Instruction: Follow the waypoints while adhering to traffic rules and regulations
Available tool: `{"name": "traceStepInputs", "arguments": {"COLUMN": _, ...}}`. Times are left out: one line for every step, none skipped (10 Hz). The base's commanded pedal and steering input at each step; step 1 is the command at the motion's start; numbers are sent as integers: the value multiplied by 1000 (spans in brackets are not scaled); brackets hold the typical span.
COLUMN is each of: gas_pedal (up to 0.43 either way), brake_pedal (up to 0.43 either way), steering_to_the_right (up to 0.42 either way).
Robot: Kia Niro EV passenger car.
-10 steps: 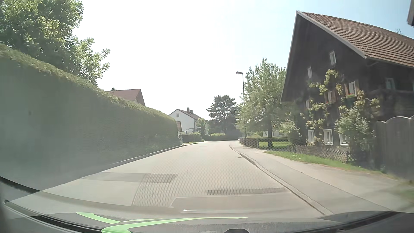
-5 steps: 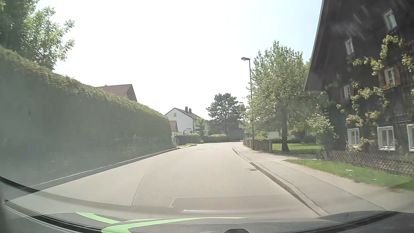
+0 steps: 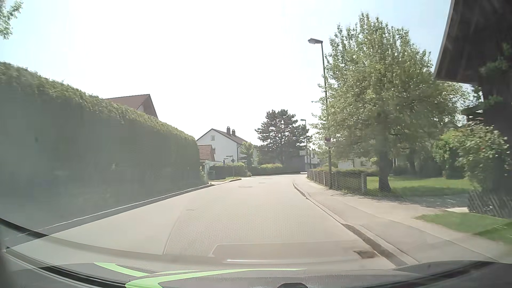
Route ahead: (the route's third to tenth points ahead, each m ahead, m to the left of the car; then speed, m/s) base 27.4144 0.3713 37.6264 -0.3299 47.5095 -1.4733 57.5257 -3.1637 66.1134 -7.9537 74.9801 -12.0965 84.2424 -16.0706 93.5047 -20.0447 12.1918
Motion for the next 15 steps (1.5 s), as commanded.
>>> {"name": "traceStepInputs", "arguments": {"gas_pedal": 130, "brake_pedal": 0, "steering_to_the_right": -5}}
{"name": "traceStepInputs", "arguments": {"gas_pedal": 130, "brake_pedal": 0, "steering_to_the_right": -5}}
{"name": "traceStepInputs", "arguments": {"gas_pedal": 130, "brake_pedal": 0, "steering_to_the_right": -5}}
{"name": "traceStepInputs", "arguments": {"gas_pedal": 130, "brake_pedal": 0, "steering_to_the_right": -5}}
{"name": "traceStepInputs", "arguments": {"gas_pedal": 130, "brake_pedal": 0, "steering_to_the_right": -4}}
{"name": "traceStepInputs", "arguments": {"gas_pedal": 130, "brake_pedal": 0, "steering_to_the_right": -4}}
{"name": "traceStepInputs", "arguments": {"gas_pedal": 130, "brake_pedal": 0, "steering_to_the_right": -3}}
{"name": "traceStepInputs", "arguments": {"gas_pedal": 130, "brake_pedal": 0, "steering_to_the_right": 1}}
{"name": "traceStepInputs", "arguments": {"gas_pedal": 130, "brake_pedal": 0, "steering_to_the_right": 1}}
{"name": "traceStepInputs", "arguments": {"gas_pedal": 130, "brake_pedal": 0, "steering_to_the_right": 2}}
{"name": "traceStepInputs", "arguments": {"gas_pedal": 130, "brake_pedal": 0, "steering_to_the_right": 2}}
{"name": "traceStepInputs", "arguments": {"gas_pedal": 118, "brake_pedal": 0, "steering_to_the_right": 3}}
{"name": "traceStepInputs", "arguments": {"gas_pedal": 98, "brake_pedal": 0, "steering_to_the_right": 6}}
{"name": "traceStepInputs", "arguments": {"gas_pedal": 98, "brake_pedal": 0, "steering_to_the_right": 9}}
{"name": "traceStepInputs", "arguments": {"gas_pedal": 98, "brake_pedal": 0, "steering_to_the_right": 10}}
